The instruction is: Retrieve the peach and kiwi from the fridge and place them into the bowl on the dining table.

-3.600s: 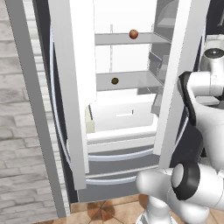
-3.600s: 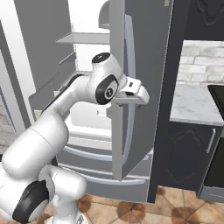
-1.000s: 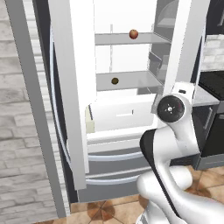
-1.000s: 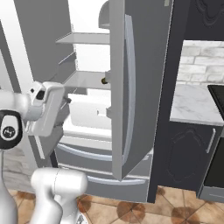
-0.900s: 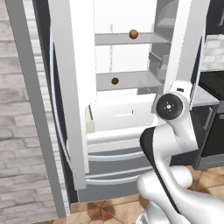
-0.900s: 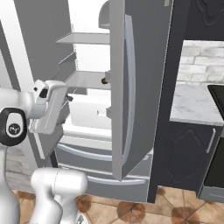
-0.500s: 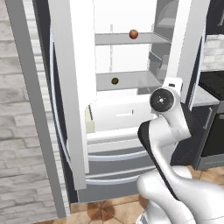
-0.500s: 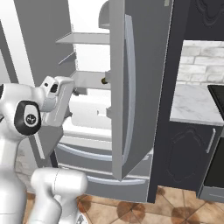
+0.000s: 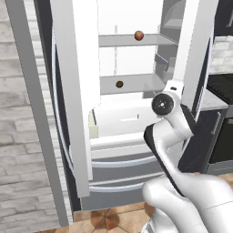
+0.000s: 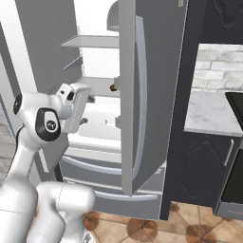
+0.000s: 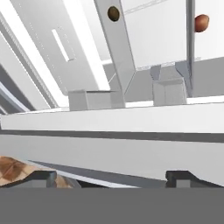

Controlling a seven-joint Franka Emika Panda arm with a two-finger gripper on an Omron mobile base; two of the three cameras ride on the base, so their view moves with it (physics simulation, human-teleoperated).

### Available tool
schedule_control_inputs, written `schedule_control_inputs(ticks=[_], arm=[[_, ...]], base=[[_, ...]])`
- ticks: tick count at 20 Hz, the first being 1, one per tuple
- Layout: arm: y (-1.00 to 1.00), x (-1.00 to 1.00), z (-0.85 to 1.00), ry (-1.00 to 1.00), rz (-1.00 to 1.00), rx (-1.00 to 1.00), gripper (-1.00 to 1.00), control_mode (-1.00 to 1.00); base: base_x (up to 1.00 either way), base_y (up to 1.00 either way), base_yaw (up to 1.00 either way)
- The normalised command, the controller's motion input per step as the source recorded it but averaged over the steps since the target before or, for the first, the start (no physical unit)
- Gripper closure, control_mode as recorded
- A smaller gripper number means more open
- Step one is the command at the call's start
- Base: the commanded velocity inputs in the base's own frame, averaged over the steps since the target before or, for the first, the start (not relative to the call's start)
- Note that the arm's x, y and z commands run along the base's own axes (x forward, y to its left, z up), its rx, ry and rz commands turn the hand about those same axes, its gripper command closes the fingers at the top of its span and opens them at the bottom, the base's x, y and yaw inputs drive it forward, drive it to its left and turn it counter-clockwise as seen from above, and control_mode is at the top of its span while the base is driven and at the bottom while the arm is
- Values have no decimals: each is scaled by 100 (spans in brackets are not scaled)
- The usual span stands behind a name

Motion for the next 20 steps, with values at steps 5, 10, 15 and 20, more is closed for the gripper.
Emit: schedule_control_inputs(ticks=[5,10,15,20], arm=[[-22,50,-24,-1,0,0,-100,-100],[-7,54,-21,0,0,0,-100,-100],[0,58,-21,0,0,0,-100,-100],[-13,32,-13,0,0,0,-100,-100]], base=[[0,0,0],[0,0,0],[0,0,0],[0,0,0]])
